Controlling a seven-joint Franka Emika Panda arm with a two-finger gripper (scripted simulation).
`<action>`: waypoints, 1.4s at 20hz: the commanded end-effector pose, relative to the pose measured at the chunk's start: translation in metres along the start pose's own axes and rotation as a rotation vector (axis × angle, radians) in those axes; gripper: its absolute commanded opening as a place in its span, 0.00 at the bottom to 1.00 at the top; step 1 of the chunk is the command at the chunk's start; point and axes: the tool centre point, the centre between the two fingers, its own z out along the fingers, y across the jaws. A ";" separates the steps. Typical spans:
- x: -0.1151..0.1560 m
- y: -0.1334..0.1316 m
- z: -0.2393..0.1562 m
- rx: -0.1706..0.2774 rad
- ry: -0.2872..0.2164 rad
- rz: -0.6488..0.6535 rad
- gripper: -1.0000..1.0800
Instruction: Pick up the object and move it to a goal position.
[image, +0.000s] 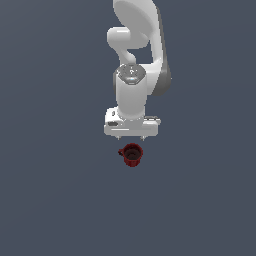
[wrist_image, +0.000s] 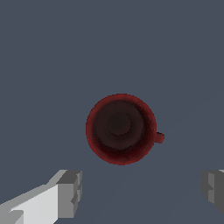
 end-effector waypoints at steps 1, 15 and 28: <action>0.000 0.000 0.000 0.000 0.000 0.000 0.62; 0.001 -0.009 -0.002 0.009 -0.002 -0.031 0.62; 0.014 -0.004 0.010 0.023 -0.013 -0.172 0.62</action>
